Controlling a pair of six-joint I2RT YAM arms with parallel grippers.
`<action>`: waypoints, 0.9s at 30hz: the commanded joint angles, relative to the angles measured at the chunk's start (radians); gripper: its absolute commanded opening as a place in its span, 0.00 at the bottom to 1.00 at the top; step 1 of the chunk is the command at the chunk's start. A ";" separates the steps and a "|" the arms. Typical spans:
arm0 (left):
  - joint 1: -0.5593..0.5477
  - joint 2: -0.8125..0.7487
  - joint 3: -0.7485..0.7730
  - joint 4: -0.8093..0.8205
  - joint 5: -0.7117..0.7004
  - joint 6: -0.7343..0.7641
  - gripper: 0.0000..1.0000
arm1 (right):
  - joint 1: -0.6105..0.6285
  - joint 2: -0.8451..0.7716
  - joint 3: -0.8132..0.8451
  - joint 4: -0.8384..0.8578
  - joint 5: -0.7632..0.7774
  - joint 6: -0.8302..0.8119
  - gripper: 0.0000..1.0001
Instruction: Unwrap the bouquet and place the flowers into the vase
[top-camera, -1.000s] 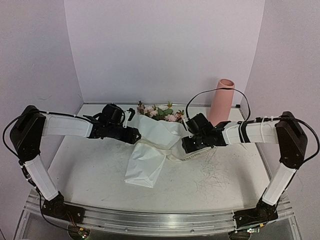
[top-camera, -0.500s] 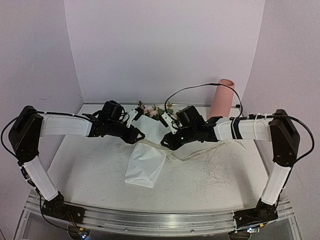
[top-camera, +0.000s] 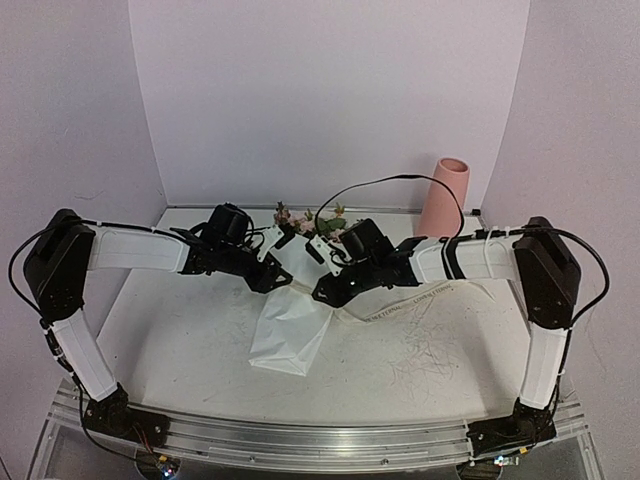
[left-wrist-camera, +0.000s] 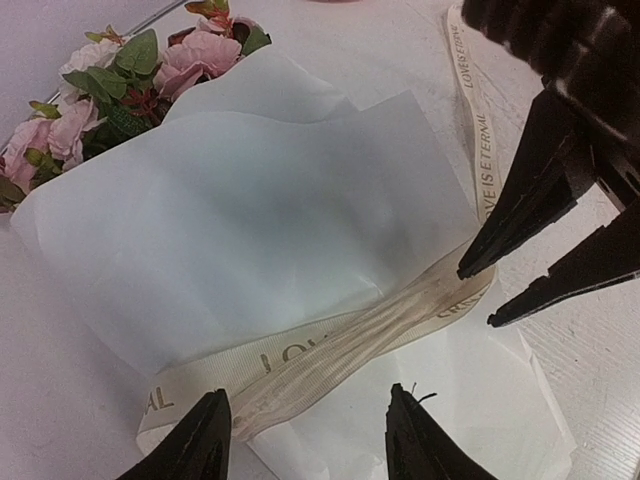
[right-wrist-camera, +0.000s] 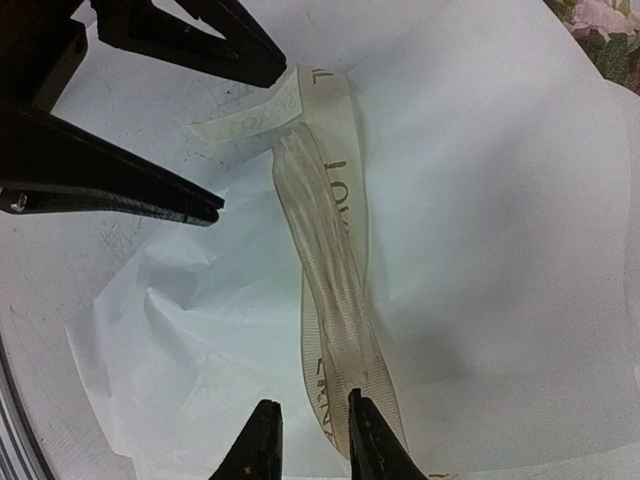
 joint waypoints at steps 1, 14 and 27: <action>-0.002 0.002 0.049 0.014 -0.012 0.026 0.55 | 0.019 0.031 0.053 -0.035 0.033 -0.024 0.24; -0.002 -0.022 0.031 0.006 -0.038 0.026 0.55 | 0.039 0.078 0.079 -0.063 0.104 -0.028 0.15; -0.007 -0.027 0.029 -0.006 -0.045 0.036 0.57 | 0.040 -0.093 -0.099 -0.033 0.137 0.008 0.00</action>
